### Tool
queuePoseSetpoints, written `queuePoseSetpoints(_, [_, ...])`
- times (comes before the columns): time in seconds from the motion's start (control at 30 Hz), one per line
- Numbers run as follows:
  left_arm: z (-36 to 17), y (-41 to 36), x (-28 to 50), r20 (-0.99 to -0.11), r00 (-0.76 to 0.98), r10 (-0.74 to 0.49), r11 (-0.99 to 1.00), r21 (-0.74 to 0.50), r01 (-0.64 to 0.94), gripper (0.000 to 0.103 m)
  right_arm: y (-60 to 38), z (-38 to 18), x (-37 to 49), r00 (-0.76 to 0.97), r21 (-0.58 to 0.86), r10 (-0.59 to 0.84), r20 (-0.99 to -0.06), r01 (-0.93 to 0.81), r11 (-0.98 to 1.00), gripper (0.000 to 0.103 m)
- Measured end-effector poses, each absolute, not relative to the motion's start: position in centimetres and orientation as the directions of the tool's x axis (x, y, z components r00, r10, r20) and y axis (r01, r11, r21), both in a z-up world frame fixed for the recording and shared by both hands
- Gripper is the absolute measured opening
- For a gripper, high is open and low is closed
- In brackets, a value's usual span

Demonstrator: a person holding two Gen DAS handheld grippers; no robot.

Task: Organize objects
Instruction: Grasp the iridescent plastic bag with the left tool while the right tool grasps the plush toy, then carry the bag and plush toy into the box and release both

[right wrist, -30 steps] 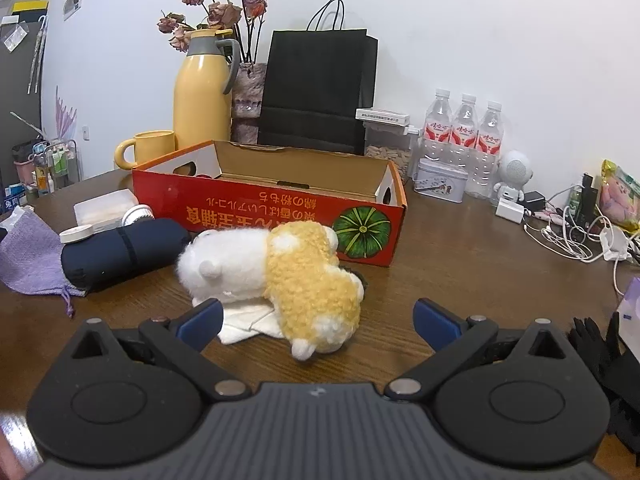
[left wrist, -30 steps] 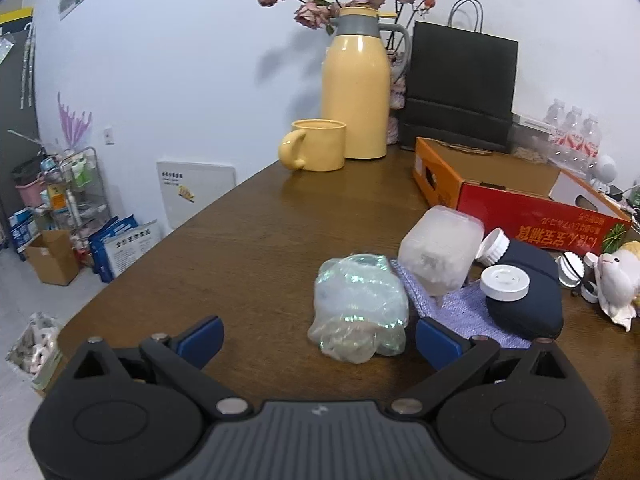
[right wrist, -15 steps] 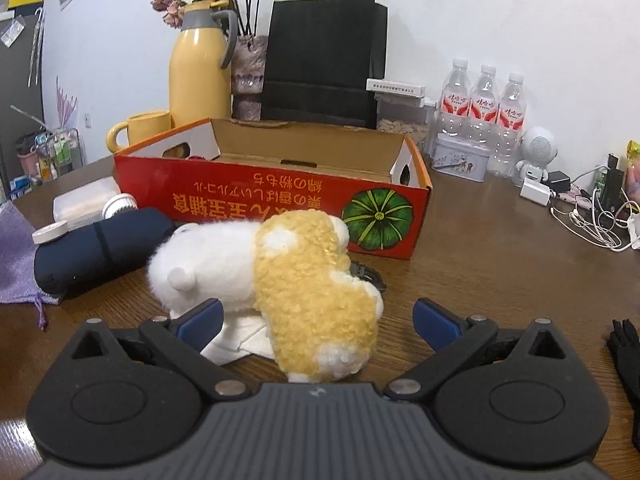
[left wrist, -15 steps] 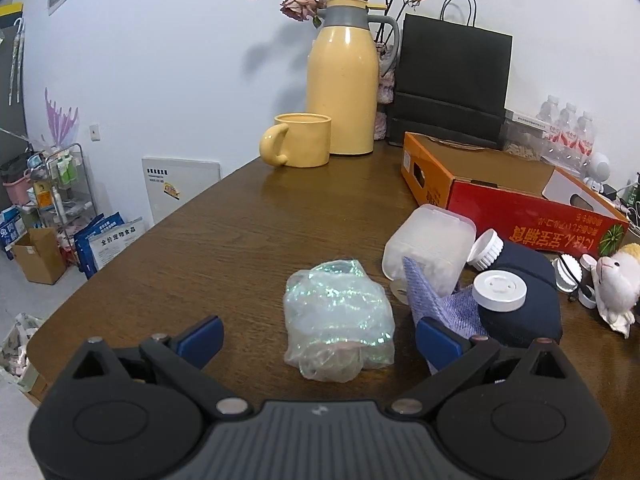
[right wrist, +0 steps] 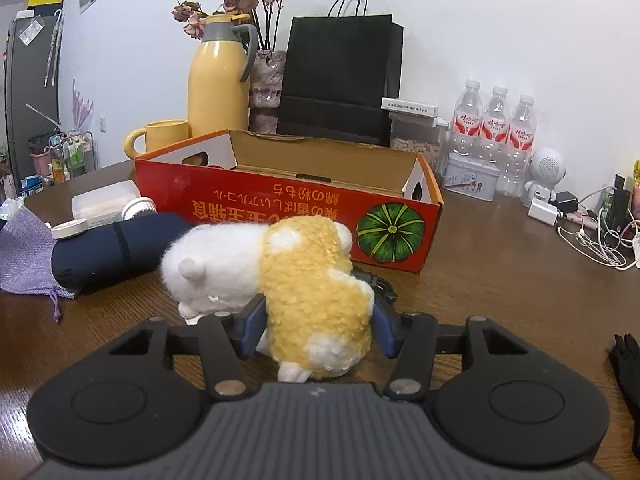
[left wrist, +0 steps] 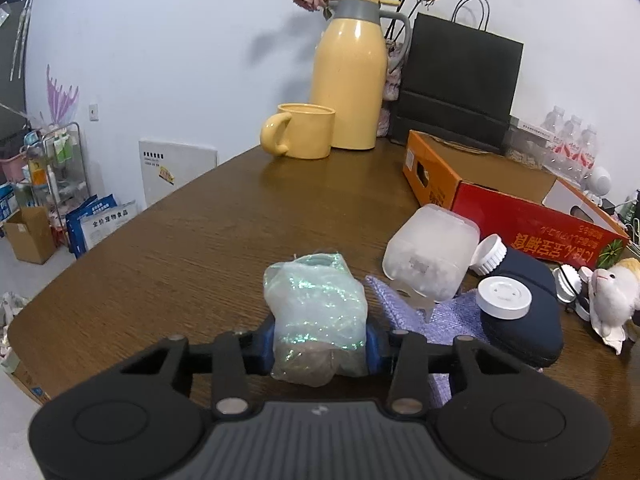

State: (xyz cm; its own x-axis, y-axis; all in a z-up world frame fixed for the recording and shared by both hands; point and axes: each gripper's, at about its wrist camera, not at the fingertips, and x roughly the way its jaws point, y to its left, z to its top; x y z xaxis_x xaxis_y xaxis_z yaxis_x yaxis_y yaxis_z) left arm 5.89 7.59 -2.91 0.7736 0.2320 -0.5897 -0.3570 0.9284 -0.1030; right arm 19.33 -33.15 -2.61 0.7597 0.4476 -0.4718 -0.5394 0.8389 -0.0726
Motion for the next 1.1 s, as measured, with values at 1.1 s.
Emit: queuePoseSetpoints(1.1, [5.2,-0.5,9.8,-0.423,0.887,0.184,0.974,-0.046,-0.224,0.039,-33.5,1.5,19.1,0.840,-0.033,0.471,-0.271,-0.497,0.867,0.047])
